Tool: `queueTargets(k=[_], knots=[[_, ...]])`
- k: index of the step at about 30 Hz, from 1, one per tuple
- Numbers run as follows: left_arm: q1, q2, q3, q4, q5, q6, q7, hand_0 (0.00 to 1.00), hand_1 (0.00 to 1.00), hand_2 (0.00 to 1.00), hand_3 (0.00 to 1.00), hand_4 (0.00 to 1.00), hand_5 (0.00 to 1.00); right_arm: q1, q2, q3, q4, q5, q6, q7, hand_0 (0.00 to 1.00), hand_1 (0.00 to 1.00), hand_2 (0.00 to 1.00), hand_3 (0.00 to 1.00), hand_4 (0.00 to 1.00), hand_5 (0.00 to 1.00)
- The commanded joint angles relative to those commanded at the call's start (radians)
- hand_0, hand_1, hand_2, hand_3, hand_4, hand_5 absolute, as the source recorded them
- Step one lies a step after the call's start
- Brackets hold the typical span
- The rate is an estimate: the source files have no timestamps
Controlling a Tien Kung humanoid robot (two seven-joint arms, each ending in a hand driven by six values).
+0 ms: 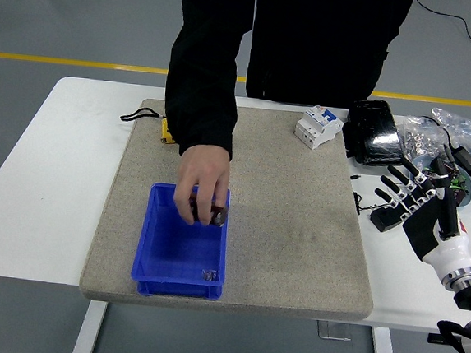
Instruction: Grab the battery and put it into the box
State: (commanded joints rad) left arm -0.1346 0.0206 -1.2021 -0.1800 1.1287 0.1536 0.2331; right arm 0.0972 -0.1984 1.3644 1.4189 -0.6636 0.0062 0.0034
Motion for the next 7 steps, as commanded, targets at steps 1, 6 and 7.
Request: queueTargets(k=[1,6,7], knots=[[0.0,0.0,0.002,0.0,-0.001,0.0,0.0,0.719,0.674,0.677,0.587,0.629,0.549,-0.001,0.002,-0.001,-0.002,0.002,-0.002,0.003,0.837,0.848,0.87,0.896,0.998,0.848],[-0.001,0.001,0.017,0.0,-0.013,-0.002,-0.002,0.719,0.674,0.675,0.587,0.631,0.55,-0.003,0.003,-0.005,-0.006,0.007,-0.006,0.011,0.855,0.857,0.873,0.897,0.998,0.845],[-0.001,0.001,0.019,0.0,-0.015,-0.003,-0.002,0.719,0.674,0.675,0.587,0.631,0.55,-0.003,0.003,-0.005,-0.006,0.007,-0.007,0.011,0.855,0.857,0.873,0.897,0.998,0.845]])
